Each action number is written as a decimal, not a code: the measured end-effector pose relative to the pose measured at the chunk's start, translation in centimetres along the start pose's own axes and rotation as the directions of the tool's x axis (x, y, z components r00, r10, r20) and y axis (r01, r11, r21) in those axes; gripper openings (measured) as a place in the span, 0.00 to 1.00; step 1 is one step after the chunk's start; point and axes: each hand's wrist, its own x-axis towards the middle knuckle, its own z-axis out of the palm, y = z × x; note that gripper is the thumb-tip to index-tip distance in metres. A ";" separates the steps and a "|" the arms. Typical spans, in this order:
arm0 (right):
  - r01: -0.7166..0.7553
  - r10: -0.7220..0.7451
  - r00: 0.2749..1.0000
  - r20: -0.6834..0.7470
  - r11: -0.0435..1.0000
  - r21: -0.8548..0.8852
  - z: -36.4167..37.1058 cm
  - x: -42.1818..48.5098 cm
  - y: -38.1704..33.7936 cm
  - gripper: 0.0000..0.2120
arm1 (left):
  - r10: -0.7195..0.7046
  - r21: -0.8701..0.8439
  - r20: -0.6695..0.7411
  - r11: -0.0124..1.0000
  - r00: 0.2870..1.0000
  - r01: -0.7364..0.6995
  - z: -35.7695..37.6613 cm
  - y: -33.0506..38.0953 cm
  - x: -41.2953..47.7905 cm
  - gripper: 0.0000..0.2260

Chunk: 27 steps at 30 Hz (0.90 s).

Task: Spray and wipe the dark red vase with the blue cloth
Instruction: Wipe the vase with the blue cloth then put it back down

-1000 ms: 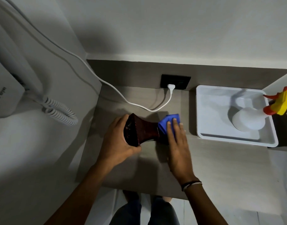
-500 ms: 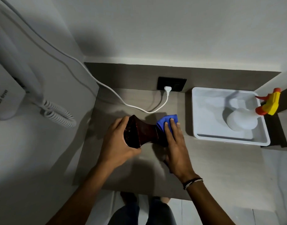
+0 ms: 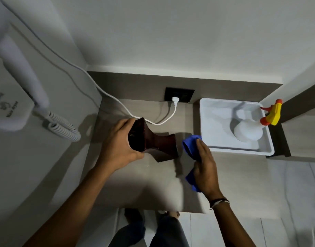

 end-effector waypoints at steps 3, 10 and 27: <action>-0.088 0.103 0.990 -0.100 0.986 0.144 -2.3 -1.1 0.3 0.40 | 0.048 0.123 0.050 0.991 0.998 -0.054 0.2 1.7 0.2 0.49; -0.156 0.175 0.978 -0.112 0.975 0.161 -6.4 0.1 1.9 0.38 | 0.124 0.316 0.120 0.936 0.985 -0.157 2.6 6.7 0.6 0.50; 0.039 0.056 0.973 0.222 0.915 -0.402 -5.0 17.6 6.8 0.33 | 0.092 0.389 0.090 0.913 0.992 -0.120 6.5 8.4 0.5 0.54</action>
